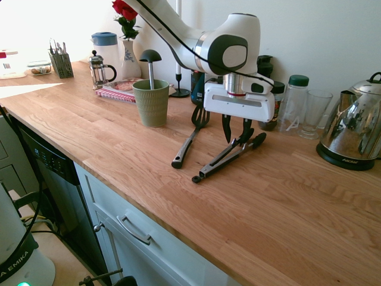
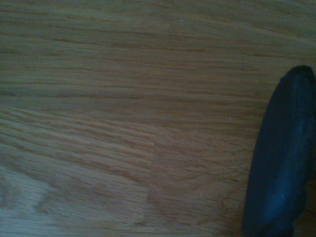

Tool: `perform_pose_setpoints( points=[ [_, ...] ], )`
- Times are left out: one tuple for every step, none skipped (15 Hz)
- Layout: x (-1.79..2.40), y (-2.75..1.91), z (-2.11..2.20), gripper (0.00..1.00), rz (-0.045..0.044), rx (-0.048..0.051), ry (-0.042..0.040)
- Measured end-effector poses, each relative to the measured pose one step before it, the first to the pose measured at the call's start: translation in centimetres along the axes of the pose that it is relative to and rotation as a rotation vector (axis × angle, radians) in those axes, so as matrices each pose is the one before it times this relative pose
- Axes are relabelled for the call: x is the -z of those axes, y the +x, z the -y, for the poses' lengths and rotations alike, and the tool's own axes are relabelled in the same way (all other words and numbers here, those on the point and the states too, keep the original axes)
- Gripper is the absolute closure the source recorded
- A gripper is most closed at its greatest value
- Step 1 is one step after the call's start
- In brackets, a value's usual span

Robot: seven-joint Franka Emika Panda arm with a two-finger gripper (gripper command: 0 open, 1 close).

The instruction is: Put the tongs back in the holder

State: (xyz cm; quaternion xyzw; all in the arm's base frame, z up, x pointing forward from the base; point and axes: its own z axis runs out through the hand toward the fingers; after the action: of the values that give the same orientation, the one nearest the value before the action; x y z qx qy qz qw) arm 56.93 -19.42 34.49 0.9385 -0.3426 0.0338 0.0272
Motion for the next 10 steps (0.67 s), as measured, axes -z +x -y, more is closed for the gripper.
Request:
perform_pose_setpoints(
  points=[
    [-0.041, 0.022, -0.069, 1.00, 0.00049, -0.00276, -0.00073],
    [-0.094, 0.021, -0.097, 1.00, 0.00135, -0.00242, -0.00133],
    [-0.140, -0.004, -0.098, 1.00, 0.00217, -0.00171, -0.00164],
    [-0.104, 0.012, -0.097, 1.00, 0.00153, -0.00155, -0.00136],
    [-0.045, -0.007, -0.021, 1.00, 0.00074, -0.00068, -0.00045],
    [-0.006, -0.001, -0.003, 1.00, -0.00023, -0.00027, 0.00006],
    [0.003, -0.002, 0.008, 1.00, -0.00009, 0.00011, 0.00005],
    [0.034, 0.007, -0.009, 1.00, -0.00052, -0.00020, 0.00027],
    [0.165, 0.032, 0.003, 1.00, -0.00248, -0.00049, 0.00174],
    [0.607, 0.081, 0.016, 1.00, -0.00570, -0.00260, 0.00745]
  ],
)
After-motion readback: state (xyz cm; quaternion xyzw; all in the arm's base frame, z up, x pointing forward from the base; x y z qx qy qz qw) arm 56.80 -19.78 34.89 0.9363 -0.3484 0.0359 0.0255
